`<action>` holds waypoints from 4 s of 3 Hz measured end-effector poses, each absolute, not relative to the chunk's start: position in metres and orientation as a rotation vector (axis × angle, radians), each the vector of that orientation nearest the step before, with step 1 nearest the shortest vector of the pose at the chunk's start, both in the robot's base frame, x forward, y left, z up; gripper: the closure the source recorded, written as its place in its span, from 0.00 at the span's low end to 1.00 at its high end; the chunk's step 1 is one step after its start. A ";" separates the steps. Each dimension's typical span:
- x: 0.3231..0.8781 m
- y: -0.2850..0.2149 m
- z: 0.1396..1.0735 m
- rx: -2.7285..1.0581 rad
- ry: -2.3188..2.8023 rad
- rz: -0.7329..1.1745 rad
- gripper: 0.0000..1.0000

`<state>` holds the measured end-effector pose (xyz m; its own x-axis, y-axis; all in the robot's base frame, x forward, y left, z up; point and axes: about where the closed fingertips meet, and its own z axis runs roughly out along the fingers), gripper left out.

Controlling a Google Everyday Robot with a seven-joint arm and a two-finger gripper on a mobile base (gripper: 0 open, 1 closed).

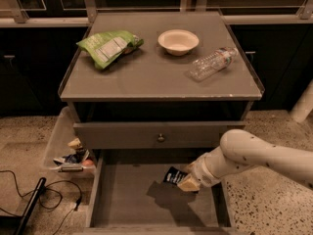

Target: Place rxbar blueberry into middle drawer

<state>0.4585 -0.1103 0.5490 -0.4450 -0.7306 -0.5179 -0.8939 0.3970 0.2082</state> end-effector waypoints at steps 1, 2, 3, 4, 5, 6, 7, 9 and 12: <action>0.461 -0.120 0.499 -1.352 2.310 0.630 1.00; 0.472 -0.132 0.455 -1.329 2.305 0.601 1.00; 0.472 -0.132 0.455 -1.329 2.305 0.601 1.00; 0.483 -0.127 0.447 -1.326 2.254 0.611 1.00; 0.502 -0.116 0.440 -1.338 2.142 0.605 1.00; 0.512 -0.109 0.435 -1.352 2.049 0.588 1.00; 0.511 -0.108 0.411 -1.396 2.008 0.593 1.00; 0.512 -0.105 0.385 -1.445 1.983 0.610 0.81; 0.512 -0.105 0.385 -1.445 1.983 0.610 0.12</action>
Offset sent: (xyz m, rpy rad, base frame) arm 0.0307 -0.0397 -0.1325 -0.0101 -0.0935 -0.0877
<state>0.5117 -0.1046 0.3853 -0.2238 -0.6762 -0.7019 -0.9537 0.3002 0.0149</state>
